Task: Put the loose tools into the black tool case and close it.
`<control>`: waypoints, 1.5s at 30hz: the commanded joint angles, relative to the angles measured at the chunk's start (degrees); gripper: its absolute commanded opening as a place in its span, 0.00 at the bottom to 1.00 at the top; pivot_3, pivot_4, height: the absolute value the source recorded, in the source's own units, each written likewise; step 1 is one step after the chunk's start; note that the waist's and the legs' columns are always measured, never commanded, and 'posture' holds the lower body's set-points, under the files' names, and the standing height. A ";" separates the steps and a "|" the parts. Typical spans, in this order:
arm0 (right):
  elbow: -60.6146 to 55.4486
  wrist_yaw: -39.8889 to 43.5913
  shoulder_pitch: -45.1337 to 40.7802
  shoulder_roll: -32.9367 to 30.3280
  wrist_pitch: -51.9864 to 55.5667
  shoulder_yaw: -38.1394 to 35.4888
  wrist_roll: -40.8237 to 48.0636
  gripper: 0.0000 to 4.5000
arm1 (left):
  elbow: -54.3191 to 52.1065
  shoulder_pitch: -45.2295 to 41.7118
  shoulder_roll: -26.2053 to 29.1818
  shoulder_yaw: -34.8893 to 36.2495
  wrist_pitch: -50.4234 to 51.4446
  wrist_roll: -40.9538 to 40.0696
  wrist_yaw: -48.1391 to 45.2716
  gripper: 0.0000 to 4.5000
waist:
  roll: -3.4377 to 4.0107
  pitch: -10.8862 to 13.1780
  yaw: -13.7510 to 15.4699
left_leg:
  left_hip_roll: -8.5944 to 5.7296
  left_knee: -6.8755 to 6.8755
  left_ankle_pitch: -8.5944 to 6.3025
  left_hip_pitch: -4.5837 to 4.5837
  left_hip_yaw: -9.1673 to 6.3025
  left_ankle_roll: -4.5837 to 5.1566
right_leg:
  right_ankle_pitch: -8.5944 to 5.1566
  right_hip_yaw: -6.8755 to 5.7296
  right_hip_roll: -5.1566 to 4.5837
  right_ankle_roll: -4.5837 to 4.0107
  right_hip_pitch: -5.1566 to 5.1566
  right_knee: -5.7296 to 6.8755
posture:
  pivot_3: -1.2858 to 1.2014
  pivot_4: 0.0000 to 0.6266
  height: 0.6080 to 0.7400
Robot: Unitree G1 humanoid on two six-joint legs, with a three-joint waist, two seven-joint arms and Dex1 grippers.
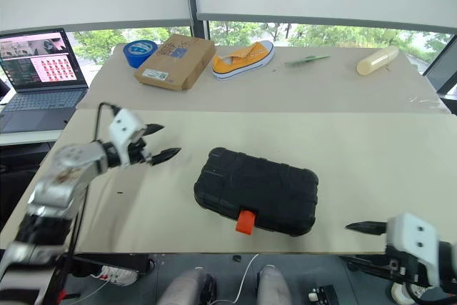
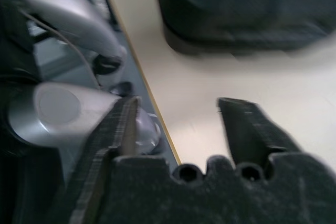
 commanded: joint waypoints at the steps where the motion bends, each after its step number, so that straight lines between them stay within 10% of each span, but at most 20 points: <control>1: -1.63 -1.44 -4.02 -0.18 0.61 5.49 -2.10 0.30 | 11.24 -6.77 -3.58 -4.54 -10.91 4.60 -4.07 0.50 | 0.00 0.00 -0.13 | -0.02 0.00 0.00 -0.02 0.01 0.01 | -0.02 0.03 -0.04 0.03 -0.02 0.01 | 0.52 0.24 0.96; 4: -1.99 -2.96 -8.36 0.54 1.57 10.83 -3.56 0.04 | 20.17 -11.93 -7.51 -7.36 -17.27 7.62 -5.72 0.23 | -0.05 0.03 -0.42 | -0.02 0.03 -0.01 -0.16 0.01 0.03 | -0.03 0.01 -0.03 0.05 -0.12 -0.01 | 0.52 0.24 0.96; 7: -0.98 -5.88 -11.84 1.49 0.97 15.50 -7.84 0.00 | 24.63 -14.19 -9.20 -10.01 -21.17 10.22 -8.99 0.01 | -0.06 0.04 -0.44 | -0.01 0.09 -0.02 -0.30 -0.01 0.06 | -0.03 -0.01 -0.01 0.06 -0.20 -0.01 | 0.52 0.24 0.96; 18: 14.75 -20.62 -27.25 6.34 -1.24 16.92 -18.98 0.00 | 17.57 -11.40 -4.76 -9.89 -21.23 7.78 -23.26 0.01 | -0.21 0.12 -0.96 | 0.07 0.21 -0.03 -0.37 0.01 0.08 | 0.01 0.01 -0.01 0.09 -0.26 0.05 | 0.52 0.24 0.96; 30: 16.94 -12.22 -25.53 2.26 -1.58 10.58 -8.69 0.00 | 1.15 -16.17 -10.68 -5.35 2.24 -3.35 -23.60 0.01 | -0.19 0.12 -0.34 | 0.02 0.51 -0.04 -0.86 -0.10 0.11 | 0.05 -0.18 -0.04 0.28 -0.33 0.02 | 0.52 0.24 0.96; 39: 4.66 -9.92 -16.66 2.98 2.52 8.68 -2.88 0.00 | 3.69 -12.90 -17.08 -18.43 -8.91 6.38 -24.31 0.01 | -0.08 0.07 -0.65 | 0.02 0.48 -0.19 -0.66 -0.06 0.37 | 0.04 -0.02 -0.01 0.28 -0.24 -0.01 | 0.52 0.24 0.96; 45: 1.76 -12.74 -16.01 5.07 3.34 10.35 -4.60 0.00 | 9.72 -12.07 -11.06 -26.45 -26.02 17.96 -25.52 0.01 | -0.08 0.03 -0.40 | 0.04 0.46 -0.19 -0.53 -0.07 0.37 | 0.03 0.01 -0.01 0.27 -0.20 -0.04 | 0.52 0.24 0.96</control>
